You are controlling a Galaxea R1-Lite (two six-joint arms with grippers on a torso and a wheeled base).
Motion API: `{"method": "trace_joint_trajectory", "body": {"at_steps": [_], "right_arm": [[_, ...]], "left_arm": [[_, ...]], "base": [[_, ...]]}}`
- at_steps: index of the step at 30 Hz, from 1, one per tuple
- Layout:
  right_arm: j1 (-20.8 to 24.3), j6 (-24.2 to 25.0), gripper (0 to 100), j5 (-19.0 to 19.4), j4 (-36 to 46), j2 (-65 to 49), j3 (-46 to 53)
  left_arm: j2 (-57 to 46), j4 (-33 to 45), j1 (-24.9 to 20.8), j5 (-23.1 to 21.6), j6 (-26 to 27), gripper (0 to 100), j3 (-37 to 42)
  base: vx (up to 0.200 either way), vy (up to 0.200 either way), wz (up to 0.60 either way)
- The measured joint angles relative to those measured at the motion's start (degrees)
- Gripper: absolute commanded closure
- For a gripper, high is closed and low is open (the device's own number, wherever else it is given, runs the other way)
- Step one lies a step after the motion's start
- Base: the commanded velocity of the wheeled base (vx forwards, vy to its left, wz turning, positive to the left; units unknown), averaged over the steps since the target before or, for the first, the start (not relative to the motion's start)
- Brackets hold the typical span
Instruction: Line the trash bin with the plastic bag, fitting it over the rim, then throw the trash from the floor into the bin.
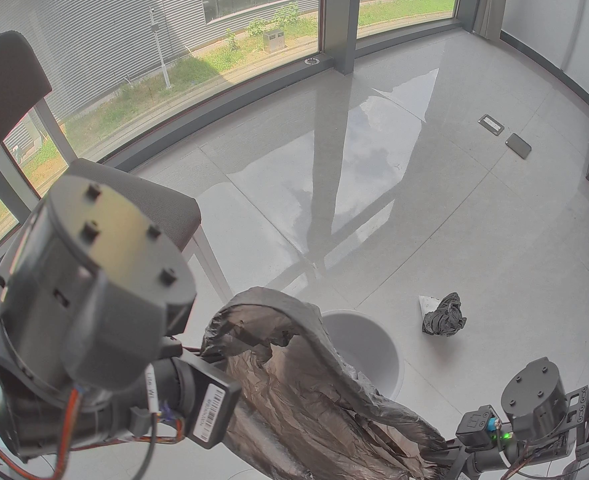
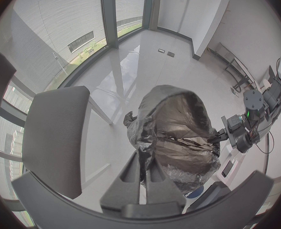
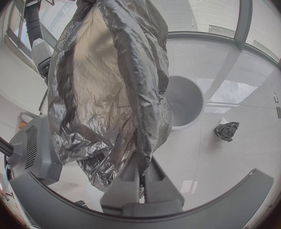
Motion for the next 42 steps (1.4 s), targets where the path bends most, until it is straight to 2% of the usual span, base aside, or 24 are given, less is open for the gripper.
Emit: {"method": "trace_joint_trajectory", "body": {"at_steps": [8, 14, 20, 26, 35, 42], "right_arm": [[-4.1, -2.3, 100, 2.6, -0.8, 3.9, -0.9], [-10.4, -6.0, 100, 5.0, -1.8, 6.5, -0.9], [-15.6, -7.5, 100, 5.8, -6.0, 10.1, -0.6], [-18.2, -7.7, 100, 6.3, -7.0, 12.3, -0.4], [-21.2, -7.1, 100, 6.4, -7.2, 13.4, -2.9], [-24.3, -6.9, 100, 6.4, -7.5, 14.0, -6.7]], "left_arm": [[5.1, -5.4, 0.0, -1.6, -0.3, 100, 0.0], [10.3, -7.9, 1.7, -4.7, 0.0, 100, -1.3], [16.6, -9.2, 4.0, -7.9, -0.1, 100, -5.2], [23.3, -10.8, 5.9, -10.6, -0.4, 100, -9.8], [28.6, -12.4, 12.9, -13.1, -0.8, 100, -10.9], [26.6, -12.1, 18.8, -13.5, -0.1, 100, -4.5]], "base": [[0.0, 0.0, 0.0], [0.0, 0.0, 0.0], [0.0, 0.0, 0.0], [0.0, 0.0, 0.0], [0.0, 0.0, 0.0], [0.0, 0.0, 0.0]]}}
